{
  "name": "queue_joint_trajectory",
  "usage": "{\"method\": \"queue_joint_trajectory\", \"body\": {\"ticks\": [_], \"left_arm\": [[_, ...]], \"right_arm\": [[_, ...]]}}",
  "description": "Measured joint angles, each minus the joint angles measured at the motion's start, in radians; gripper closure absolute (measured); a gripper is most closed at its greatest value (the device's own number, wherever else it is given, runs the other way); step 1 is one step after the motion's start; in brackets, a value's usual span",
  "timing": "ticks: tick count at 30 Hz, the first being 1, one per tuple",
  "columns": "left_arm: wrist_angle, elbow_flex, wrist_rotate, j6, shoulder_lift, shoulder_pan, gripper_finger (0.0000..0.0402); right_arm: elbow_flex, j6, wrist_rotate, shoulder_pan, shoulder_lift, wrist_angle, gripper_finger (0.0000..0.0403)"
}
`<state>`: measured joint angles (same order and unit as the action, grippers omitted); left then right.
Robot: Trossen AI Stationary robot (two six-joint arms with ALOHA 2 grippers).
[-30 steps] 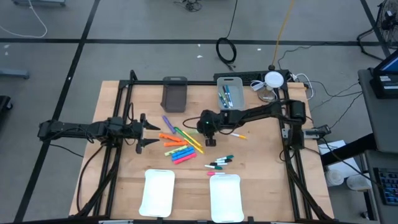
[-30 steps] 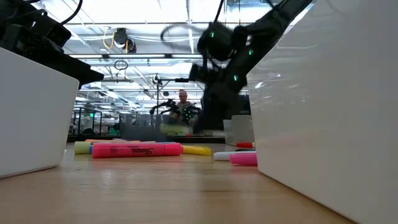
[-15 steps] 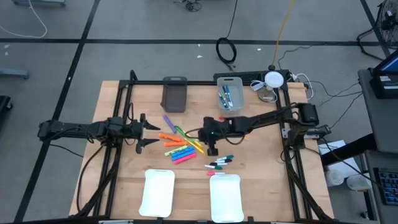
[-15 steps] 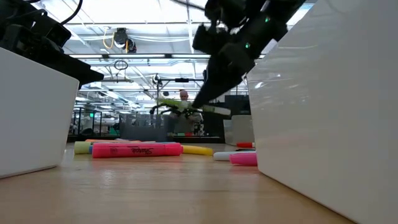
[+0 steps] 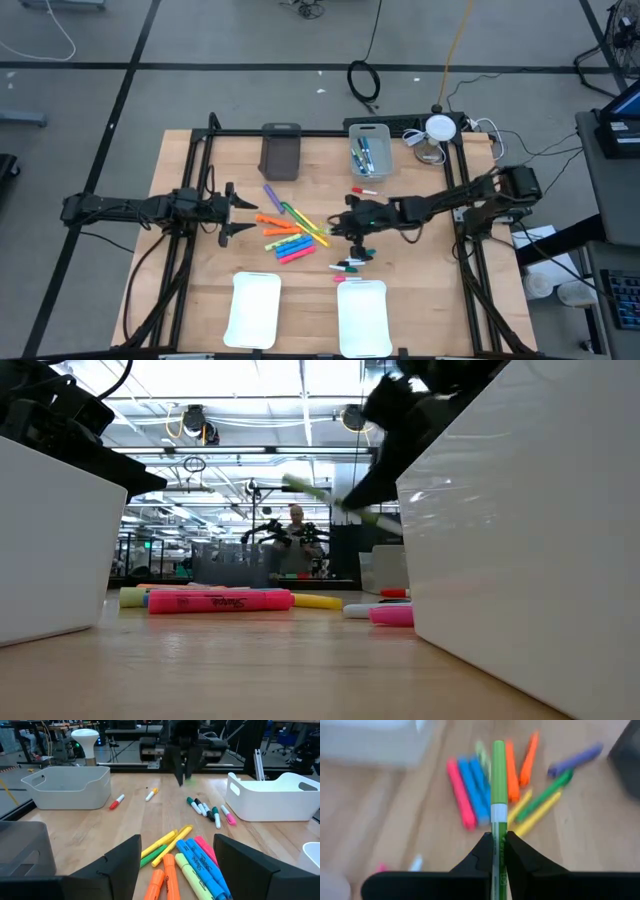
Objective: Pick & Place Markers
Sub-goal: Put the green marker pen into the gray bin
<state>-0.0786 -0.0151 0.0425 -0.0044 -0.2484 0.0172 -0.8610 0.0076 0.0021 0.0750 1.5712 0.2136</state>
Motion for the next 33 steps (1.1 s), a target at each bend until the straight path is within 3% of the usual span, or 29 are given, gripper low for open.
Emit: {"method": "queue_joint_trajectory", "body": {"ticks": [8,14,18,22,33], "left_arm": [[-0.002,0.0,0.001,0.0,0.0,0.0,0.0151],[0.0,0.0,0.001,0.0,0.0,0.0,0.0151],[0.0,0.0,0.001,0.0,0.0,0.0,0.0151],[-0.001,0.0,0.0,0.0,0.0,0.0,0.0151],[-0.001,0.0,0.0,0.0,0.0,0.0,0.0151]], "right_arm": [[0.318,0.052,0.083,-0.001,-0.226,0.333,0.0387],[0.516,0.128,0.147,-0.001,-0.388,0.439,0.0387],[0.612,0.174,0.257,-0.001,-0.465,0.477,0.0387],[0.66,0.21,0.339,-0.002,-0.512,0.484,0.0387],[0.665,0.216,0.338,-0.001,-0.525,0.493,0.0387]]}}
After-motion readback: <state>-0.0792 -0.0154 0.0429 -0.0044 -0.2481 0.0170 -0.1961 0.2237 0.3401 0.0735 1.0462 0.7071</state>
